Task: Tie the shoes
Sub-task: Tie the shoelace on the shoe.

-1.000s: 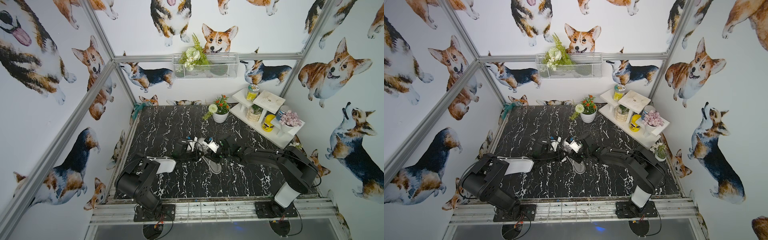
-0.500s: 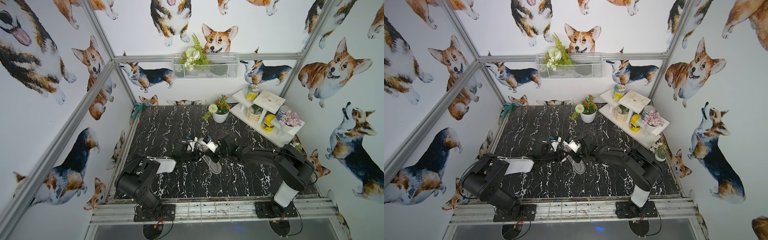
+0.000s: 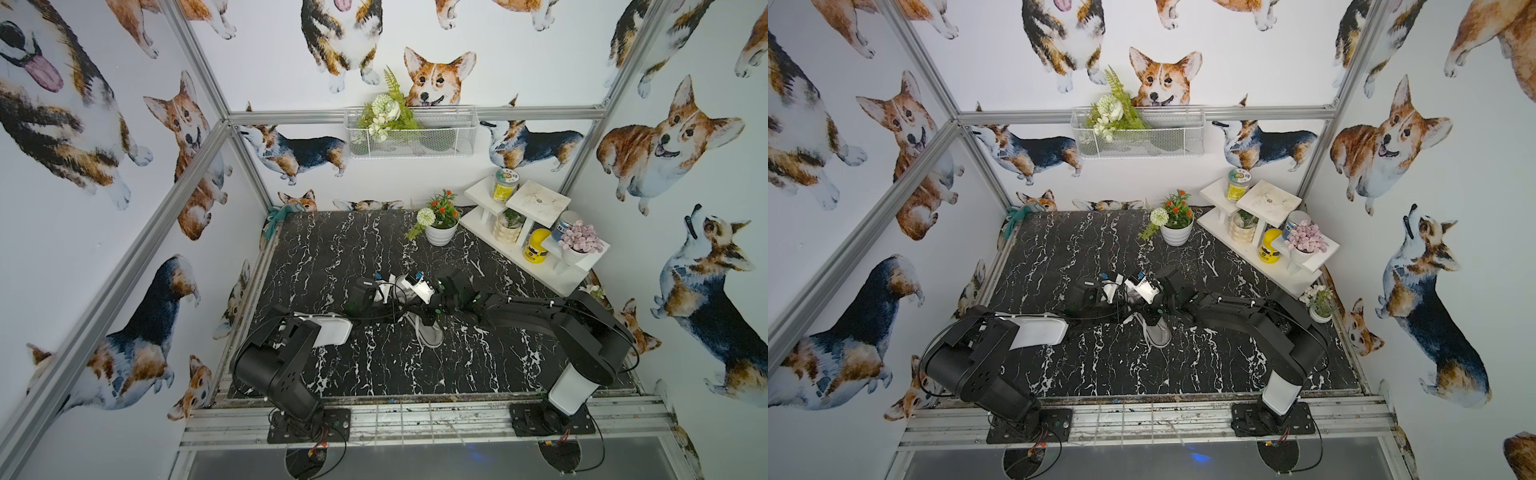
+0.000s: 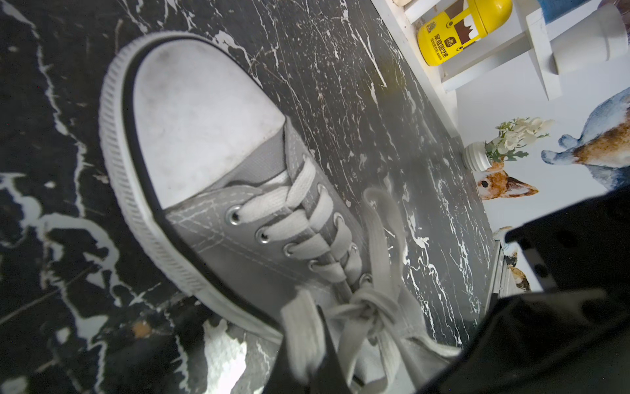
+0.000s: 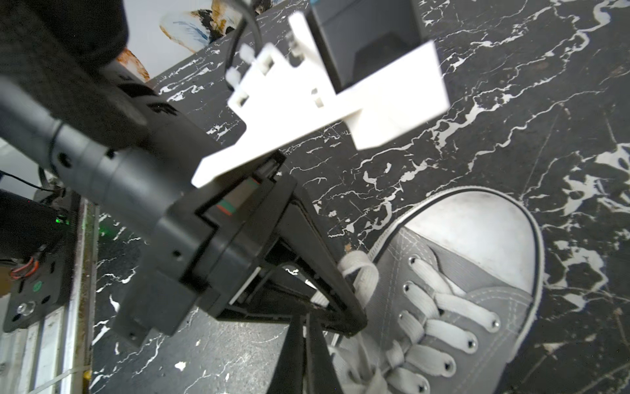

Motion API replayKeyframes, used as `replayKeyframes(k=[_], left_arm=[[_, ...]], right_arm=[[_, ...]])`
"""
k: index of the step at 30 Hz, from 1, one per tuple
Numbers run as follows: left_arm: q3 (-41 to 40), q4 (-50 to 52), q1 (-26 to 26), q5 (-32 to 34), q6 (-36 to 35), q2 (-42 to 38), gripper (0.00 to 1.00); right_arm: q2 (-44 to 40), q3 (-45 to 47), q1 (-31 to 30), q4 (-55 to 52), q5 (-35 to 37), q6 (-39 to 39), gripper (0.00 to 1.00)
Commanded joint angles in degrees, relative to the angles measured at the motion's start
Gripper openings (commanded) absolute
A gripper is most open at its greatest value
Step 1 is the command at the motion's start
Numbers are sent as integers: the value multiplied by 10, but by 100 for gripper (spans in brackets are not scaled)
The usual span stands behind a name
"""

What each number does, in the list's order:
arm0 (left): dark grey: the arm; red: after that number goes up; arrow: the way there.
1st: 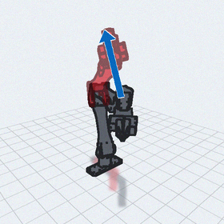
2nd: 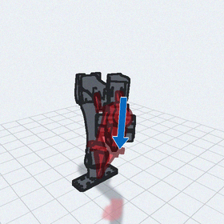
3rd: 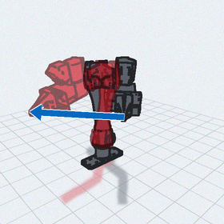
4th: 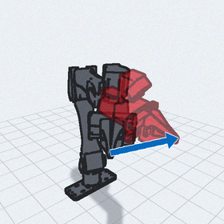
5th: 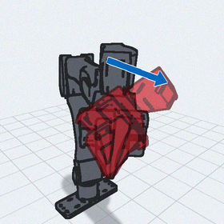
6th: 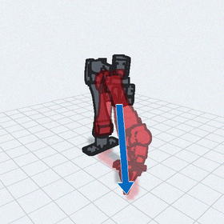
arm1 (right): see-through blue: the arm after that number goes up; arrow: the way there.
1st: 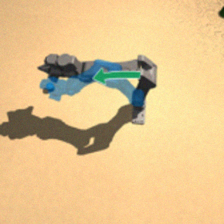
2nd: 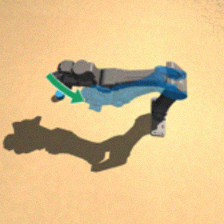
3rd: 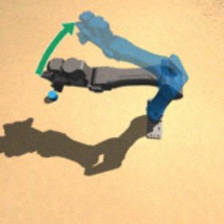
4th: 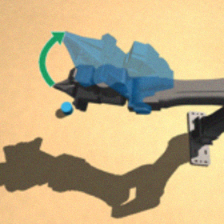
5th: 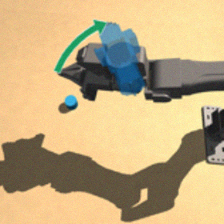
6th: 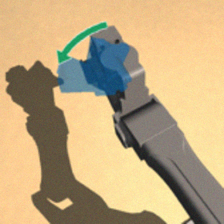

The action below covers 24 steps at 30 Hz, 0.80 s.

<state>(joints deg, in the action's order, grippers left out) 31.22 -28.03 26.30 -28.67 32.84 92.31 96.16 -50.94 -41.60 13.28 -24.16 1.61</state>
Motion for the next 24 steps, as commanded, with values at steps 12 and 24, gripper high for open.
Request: replayKeyframes(k=[12,24], left_arm=[[2,-5,0,-3,-7,1,0],[4,2,0,-3,-13,-4,0]], right_arm=[[-22,17,4,37,-53,-41,12],[-161,117,71,16,-54,-126,57]])
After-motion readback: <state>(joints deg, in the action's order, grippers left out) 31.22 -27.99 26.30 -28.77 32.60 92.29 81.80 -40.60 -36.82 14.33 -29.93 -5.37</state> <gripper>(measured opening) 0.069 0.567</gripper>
